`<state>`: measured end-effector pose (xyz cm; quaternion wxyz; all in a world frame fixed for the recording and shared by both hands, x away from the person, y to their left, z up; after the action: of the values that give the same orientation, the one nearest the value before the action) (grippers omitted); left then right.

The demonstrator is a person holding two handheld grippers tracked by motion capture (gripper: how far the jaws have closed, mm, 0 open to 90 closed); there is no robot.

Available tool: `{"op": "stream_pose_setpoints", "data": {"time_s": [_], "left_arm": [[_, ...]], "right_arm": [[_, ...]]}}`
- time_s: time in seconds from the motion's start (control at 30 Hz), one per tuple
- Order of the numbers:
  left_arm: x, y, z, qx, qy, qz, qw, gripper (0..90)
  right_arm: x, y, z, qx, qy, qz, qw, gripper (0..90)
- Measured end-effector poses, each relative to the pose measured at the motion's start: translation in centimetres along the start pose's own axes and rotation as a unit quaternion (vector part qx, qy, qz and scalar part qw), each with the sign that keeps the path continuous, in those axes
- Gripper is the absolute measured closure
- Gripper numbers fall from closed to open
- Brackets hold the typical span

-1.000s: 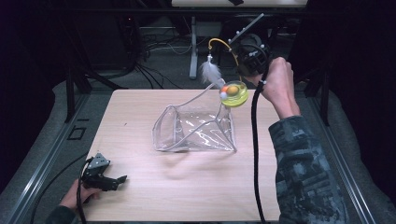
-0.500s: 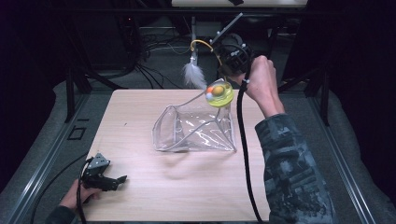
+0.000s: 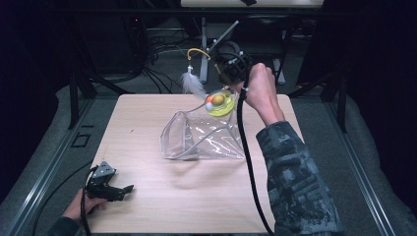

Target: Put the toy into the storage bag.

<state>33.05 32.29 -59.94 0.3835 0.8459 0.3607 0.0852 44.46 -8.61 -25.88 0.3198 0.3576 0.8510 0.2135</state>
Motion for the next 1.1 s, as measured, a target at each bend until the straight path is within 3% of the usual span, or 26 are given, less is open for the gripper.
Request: {"op": "stream_pose_setpoints", "data": {"time_s": [0.4,1.1], "left_arm": [[0.0,0.0,0.0,0.000,-0.001,0.000,1.0000,0.0],[0.0,0.0,0.0,0.000,-0.001,0.001,1.0000,0.0]], "right_arm": [[1.7,-0.2,2.5,0.017,0.017,-0.010,0.9997,87.9],[3.3,-3.5,6.9,0.066,0.035,-0.015,0.9971,87.9]]}}
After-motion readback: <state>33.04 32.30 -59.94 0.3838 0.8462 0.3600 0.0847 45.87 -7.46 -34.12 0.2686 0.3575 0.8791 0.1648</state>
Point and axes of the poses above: each handheld gripper's, and its own axes: z roughly forward along the jaws, y roughly out of its top, x roughly to its left, the point moved 1 cm from there along z, roughly forward along the jaws, and after that the axes turned 11 degrees about -y, right-handed, at the moved point
